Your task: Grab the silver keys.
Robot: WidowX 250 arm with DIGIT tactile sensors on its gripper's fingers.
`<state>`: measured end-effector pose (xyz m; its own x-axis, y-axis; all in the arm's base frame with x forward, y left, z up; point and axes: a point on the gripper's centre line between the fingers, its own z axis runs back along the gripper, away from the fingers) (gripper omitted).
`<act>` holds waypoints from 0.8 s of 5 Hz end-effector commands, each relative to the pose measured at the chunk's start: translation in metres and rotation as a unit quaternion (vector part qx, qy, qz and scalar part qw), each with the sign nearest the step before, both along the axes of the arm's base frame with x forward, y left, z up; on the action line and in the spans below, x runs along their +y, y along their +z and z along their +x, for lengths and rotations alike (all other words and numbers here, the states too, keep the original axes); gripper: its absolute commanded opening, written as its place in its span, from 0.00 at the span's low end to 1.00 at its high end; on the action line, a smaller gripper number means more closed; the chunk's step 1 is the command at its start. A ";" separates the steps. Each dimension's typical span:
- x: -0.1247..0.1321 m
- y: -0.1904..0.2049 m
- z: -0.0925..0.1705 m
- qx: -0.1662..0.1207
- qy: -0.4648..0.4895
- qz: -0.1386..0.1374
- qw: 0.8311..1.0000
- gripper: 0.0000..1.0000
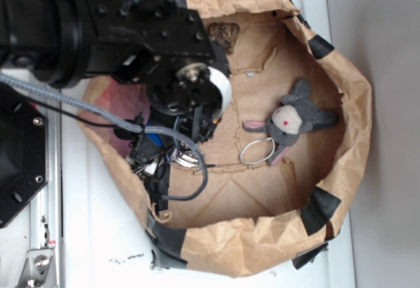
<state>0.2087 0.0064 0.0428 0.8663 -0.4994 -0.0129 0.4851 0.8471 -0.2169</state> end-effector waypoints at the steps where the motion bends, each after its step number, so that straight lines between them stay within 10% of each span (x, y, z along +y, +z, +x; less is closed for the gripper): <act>1: -0.009 -0.019 0.006 -0.003 -0.010 0.012 1.000 1.00; 2: -0.009 -0.027 0.011 0.003 -0.001 0.015 1.000 0.00; 4: -0.008 -0.023 0.009 -0.013 -0.003 0.010 1.000 0.00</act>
